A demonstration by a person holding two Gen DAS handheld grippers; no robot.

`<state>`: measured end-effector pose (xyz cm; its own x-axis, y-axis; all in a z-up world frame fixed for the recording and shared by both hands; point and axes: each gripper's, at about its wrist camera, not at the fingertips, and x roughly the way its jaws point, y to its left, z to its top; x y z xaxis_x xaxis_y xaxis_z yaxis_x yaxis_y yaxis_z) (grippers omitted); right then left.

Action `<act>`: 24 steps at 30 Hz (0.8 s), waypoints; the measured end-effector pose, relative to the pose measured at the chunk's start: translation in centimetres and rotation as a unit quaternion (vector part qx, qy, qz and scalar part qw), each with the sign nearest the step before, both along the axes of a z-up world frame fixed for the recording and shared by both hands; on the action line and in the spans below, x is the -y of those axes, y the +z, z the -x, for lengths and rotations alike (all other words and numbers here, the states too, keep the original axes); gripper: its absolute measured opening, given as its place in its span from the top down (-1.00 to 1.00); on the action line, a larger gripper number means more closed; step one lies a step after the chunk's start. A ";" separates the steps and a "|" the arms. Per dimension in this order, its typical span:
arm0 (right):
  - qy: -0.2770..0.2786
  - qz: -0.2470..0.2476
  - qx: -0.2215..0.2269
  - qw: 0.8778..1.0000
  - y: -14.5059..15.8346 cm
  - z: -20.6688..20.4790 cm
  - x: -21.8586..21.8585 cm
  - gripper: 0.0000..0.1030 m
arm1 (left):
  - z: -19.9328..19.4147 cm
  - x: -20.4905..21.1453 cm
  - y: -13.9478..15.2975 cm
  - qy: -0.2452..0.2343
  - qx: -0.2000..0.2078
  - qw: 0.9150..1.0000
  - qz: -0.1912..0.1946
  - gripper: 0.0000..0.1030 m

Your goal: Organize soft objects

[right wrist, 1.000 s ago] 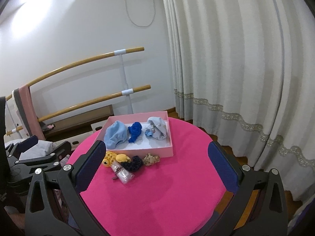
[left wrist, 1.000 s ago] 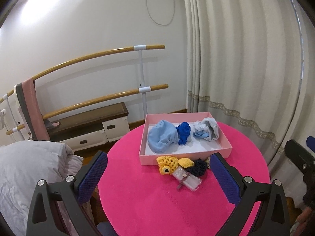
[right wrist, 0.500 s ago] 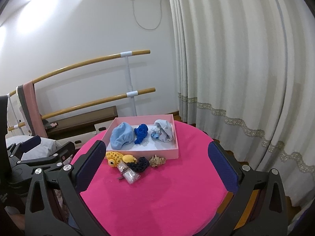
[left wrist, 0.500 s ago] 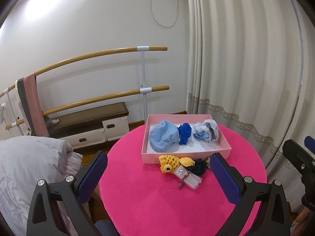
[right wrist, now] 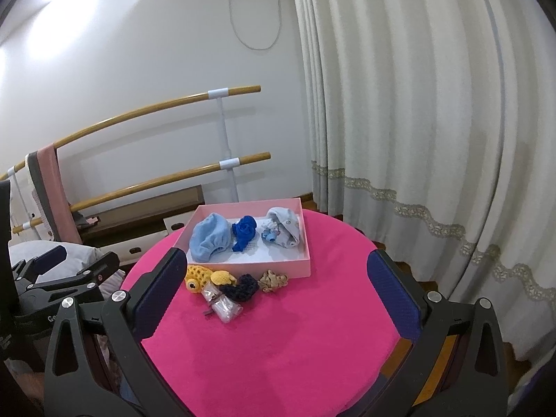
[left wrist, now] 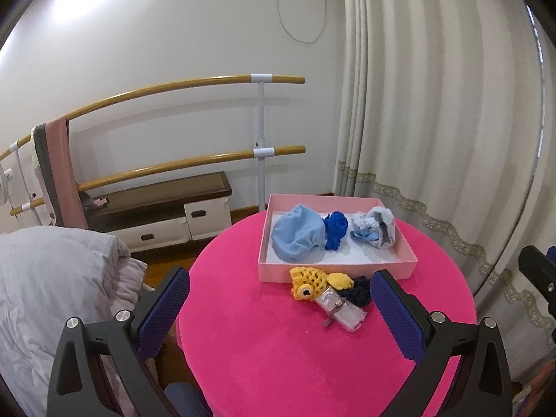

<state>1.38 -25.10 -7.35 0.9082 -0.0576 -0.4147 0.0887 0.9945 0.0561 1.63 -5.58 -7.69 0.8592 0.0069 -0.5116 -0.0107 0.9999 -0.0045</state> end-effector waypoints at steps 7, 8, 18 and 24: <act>-0.012 -0.008 -0.022 1.000 -1.4 -1.1 1.4 -1.00 | -2.0 0.4 -2.8 -0.012 -0.036 0.999 -0.001 -1.00; -0.013 -0.008 -0.027 1.000 -1.7 -1.4 1.6 -1.00 | -2.4 0.5 -3.4 -0.014 -0.042 0.999 -0.001 -1.00; -0.021 -0.029 -0.090 0.995 -6.4 -4.3 3.6 -1.00 | -8.1 3.1 -8.8 -0.035 -0.105 0.994 -0.018 -1.00; -0.021 -0.041 -0.126 0.991 -8.9 -6.4 4.8 -1.00 | -14.0 4.8 -13.2 -0.044 -0.164 0.985 -0.009 -1.00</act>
<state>7.74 -29.93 -16.27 0.7732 -0.0498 -0.6323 0.1517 0.9825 0.1082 15.67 -10.36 -20.85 0.6450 -0.0494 -0.7625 0.0787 0.9969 0.0021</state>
